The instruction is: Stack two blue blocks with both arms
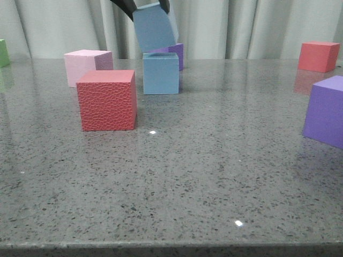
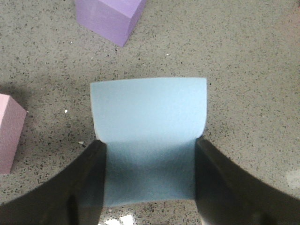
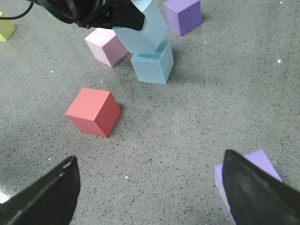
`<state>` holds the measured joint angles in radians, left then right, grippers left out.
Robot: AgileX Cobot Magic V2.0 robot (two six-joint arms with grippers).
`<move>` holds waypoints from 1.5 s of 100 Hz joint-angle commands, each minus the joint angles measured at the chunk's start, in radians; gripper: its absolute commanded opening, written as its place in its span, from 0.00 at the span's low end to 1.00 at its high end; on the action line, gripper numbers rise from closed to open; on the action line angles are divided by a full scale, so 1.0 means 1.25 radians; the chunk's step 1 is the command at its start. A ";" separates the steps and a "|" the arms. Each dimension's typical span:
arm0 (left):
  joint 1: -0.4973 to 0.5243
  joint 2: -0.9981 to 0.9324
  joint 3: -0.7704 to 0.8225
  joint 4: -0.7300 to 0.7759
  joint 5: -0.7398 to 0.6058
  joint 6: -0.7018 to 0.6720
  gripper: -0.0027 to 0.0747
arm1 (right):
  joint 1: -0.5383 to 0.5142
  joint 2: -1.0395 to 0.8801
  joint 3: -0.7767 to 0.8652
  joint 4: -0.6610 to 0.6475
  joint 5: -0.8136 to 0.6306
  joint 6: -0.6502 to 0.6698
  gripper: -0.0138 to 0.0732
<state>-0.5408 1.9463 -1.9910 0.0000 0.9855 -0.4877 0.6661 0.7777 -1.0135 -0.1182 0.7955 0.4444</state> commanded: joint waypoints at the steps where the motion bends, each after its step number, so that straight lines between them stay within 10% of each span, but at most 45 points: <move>1: -0.003 -0.045 -0.029 -0.004 -0.033 -0.013 0.32 | 0.001 -0.004 -0.020 -0.015 -0.045 -0.005 0.86; 27: -0.002 -0.045 -0.029 -0.004 -0.021 -0.013 0.34 | 0.001 -0.004 -0.020 -0.015 -0.045 -0.005 0.86; 58: -0.002 -0.045 -0.029 -0.004 -0.021 -0.013 0.72 | 0.001 -0.004 -0.020 -0.015 -0.041 -0.005 0.86; 150: -0.004 -0.241 0.022 0.038 -0.024 0.064 0.73 | 0.001 -0.117 0.035 -0.066 -0.058 -0.005 0.86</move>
<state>-0.5408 1.7469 -1.9704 0.0203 1.0174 -0.4166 0.6661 0.6538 -0.9677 -0.1705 0.8051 0.4444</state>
